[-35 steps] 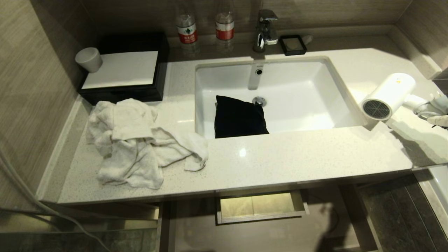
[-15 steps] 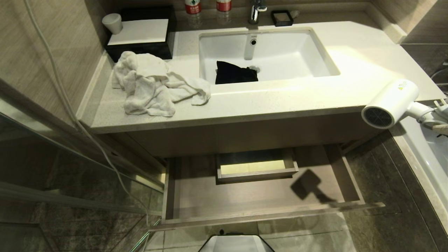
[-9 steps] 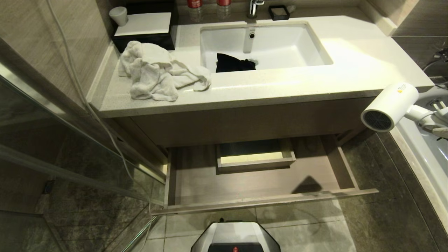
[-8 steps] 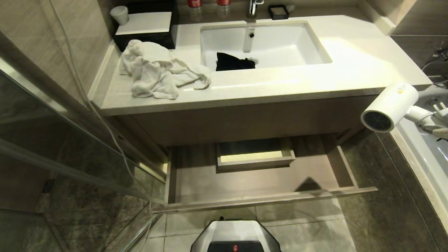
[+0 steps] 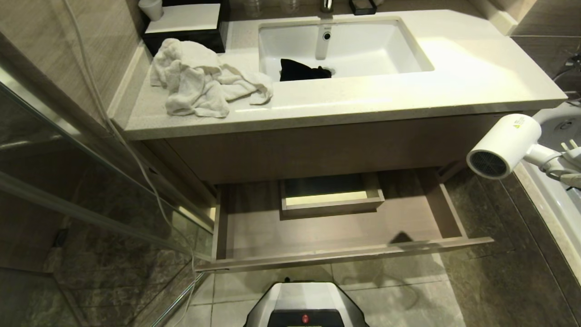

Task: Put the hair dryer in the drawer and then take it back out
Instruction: Put it into the drawer

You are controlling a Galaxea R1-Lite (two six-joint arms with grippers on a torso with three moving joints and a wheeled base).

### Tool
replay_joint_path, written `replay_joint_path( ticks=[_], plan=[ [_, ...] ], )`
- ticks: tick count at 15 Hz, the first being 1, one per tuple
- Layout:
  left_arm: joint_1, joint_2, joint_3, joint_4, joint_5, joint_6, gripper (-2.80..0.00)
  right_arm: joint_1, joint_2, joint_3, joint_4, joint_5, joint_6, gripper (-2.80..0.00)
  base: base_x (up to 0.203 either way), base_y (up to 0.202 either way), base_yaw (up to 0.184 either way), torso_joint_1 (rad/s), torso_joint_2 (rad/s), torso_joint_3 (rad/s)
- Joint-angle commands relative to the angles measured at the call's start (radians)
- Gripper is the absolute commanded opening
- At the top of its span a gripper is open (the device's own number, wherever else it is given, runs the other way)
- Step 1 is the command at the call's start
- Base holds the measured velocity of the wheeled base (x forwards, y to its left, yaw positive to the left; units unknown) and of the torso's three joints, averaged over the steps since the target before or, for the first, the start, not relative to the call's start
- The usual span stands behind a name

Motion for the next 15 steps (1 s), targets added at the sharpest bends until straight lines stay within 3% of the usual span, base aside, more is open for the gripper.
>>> replay_joint_path(
  ticks=[1,15],
  plan=[
    [0.000,0.000,0.000,0.000,0.000,0.000,-2.80,0.000,-0.001,0.006,0.001,0.004,-0.004,-2.80,0.000,0.000,0.000,-0.173,0.33,0.148],
    [0.000,0.000,0.000,0.000,0.000,0.000,-2.80,-0.003,0.000,0.075,-0.001,0.002,-0.004,-2.80,0.000,0.000,0.000,-0.187,0.33,0.140]
  ],
)
